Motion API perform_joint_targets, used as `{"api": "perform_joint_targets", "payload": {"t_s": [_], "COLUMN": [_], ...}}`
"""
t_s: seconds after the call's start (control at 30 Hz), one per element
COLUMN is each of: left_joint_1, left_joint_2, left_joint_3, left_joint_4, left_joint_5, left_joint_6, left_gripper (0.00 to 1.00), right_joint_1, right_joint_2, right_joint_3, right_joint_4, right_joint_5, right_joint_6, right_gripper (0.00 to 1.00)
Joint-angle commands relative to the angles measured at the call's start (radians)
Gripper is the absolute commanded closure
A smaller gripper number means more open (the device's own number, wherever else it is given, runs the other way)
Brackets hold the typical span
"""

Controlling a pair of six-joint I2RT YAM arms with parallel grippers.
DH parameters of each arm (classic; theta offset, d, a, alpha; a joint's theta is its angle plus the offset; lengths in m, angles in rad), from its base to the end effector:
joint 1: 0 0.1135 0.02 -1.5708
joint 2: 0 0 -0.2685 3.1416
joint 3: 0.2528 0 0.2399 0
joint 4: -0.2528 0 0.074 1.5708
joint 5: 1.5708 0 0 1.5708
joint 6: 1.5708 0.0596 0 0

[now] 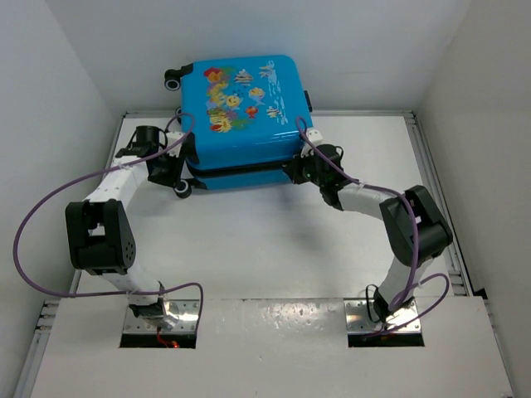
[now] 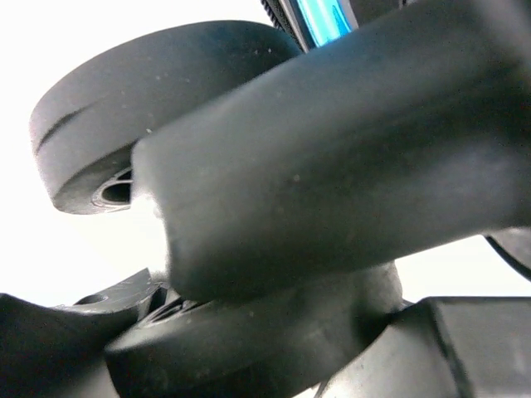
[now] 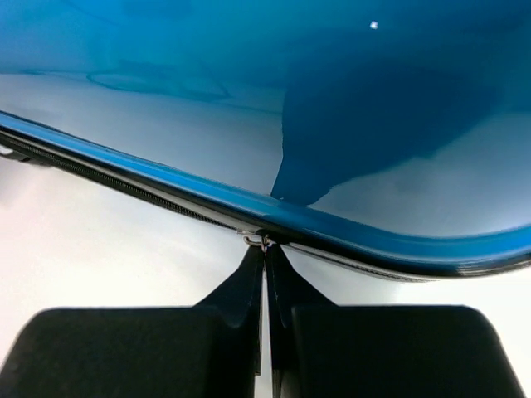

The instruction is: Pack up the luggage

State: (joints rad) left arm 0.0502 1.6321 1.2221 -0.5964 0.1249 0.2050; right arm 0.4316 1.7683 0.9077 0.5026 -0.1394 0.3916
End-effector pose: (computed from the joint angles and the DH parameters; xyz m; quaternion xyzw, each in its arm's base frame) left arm 0.3445 0.0099 0.2315 0.0915 0.9544 -0.0241 0.2833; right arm 0.3546 0.1724 0.1932 -0.0561 0.8188 0.2799 0.4982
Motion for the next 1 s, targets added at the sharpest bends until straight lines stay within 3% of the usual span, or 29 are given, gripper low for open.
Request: {"api": "perform_joint_targets", "payload": {"t_s": [0.0, 0.57, 0.87, 0.9, 0.97], "left_joint_1": [-0.010, 0.140, 0.162, 0.174, 0.183], "left_joint_2": [0.080, 0.204, 0.265, 0.265, 0.178], "left_joint_3": [-0.038, 0.112, 0.238, 0.238, 0.217], "left_joint_4": [-0.072, -0.072, -0.054, -0.054, 0.019], "left_joint_5": [-0.090, -0.214, -0.073, 0.046, 0.187], "left_joint_6": [-0.121, -0.157, -0.176, -0.153, -0.115], "left_gripper": [1.00, 1.00, 1.00, 1.00, 0.77], "right_joint_1": [-0.048, -0.258, -0.347, -0.353, -0.355], "right_joint_2": [-0.063, -0.116, -0.024, -0.014, 0.005], "right_joint_3": [-0.012, -0.026, 0.054, 0.057, 0.085], "right_joint_4": [-0.051, -0.105, -0.032, -0.027, -0.026], "right_joint_5": [0.172, 0.182, 0.097, 0.090, 0.077], "right_joint_6": [-0.056, -0.215, -0.257, -0.258, -0.254], "right_gripper": [1.00, 1.00, 1.00, 1.00, 1.00]}}
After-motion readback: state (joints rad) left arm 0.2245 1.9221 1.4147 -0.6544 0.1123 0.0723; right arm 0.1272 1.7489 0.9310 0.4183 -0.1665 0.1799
